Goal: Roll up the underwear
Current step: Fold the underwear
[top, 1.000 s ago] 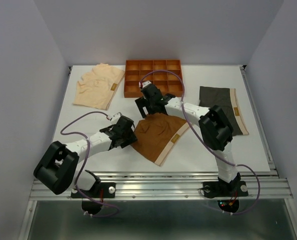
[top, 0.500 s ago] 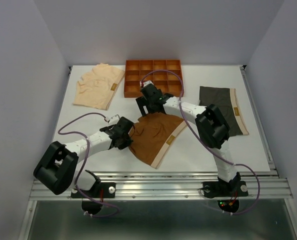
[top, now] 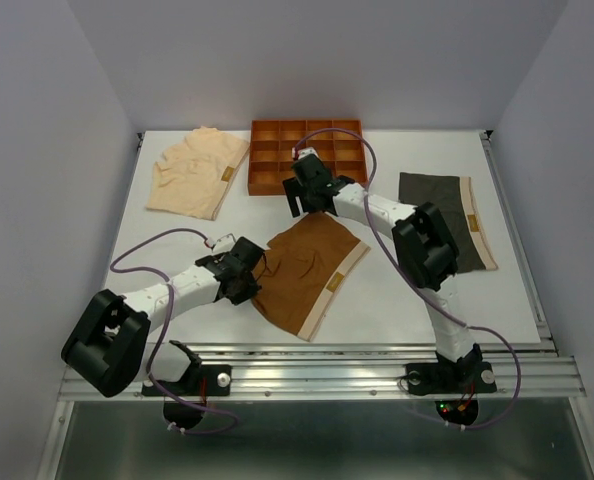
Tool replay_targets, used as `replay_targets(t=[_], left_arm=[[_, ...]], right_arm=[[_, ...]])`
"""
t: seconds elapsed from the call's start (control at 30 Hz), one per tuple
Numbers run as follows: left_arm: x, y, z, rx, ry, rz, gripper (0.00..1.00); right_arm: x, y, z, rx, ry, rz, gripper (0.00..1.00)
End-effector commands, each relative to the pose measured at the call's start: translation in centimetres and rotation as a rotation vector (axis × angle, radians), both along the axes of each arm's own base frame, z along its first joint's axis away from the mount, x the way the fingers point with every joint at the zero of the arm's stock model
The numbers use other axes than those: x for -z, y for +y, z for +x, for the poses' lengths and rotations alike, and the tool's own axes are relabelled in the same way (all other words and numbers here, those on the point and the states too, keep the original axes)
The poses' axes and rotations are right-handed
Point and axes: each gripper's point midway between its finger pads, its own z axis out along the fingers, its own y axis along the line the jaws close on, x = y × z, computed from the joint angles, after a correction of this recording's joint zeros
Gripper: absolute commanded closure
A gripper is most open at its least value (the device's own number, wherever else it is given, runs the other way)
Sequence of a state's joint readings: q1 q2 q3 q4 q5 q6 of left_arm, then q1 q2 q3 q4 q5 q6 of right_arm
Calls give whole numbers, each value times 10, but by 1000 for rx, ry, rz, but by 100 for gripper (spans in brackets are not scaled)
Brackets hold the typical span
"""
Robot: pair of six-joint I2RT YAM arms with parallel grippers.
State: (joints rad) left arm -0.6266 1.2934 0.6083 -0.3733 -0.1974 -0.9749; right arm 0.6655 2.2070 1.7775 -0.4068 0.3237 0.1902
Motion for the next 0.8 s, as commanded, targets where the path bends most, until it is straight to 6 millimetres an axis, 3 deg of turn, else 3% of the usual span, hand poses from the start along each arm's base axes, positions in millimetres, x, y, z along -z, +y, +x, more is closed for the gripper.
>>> replay_targets(t=[0.0,0.27,0.57,0.77], left_arm=[[0,15,-4,-3,13,75,100],[-5,12,-4,2,-7,52,97],[-8,11,0,9,-32,45,99],[-10,10,2,11,-35,42,100]], right_arm=[[-14,8,22,6,-72,15,16],[2,22,17,-51,-23,56,21],[12,17,15,-42,-14,31,21],[-7,14,13,-39,-52,16,22]])
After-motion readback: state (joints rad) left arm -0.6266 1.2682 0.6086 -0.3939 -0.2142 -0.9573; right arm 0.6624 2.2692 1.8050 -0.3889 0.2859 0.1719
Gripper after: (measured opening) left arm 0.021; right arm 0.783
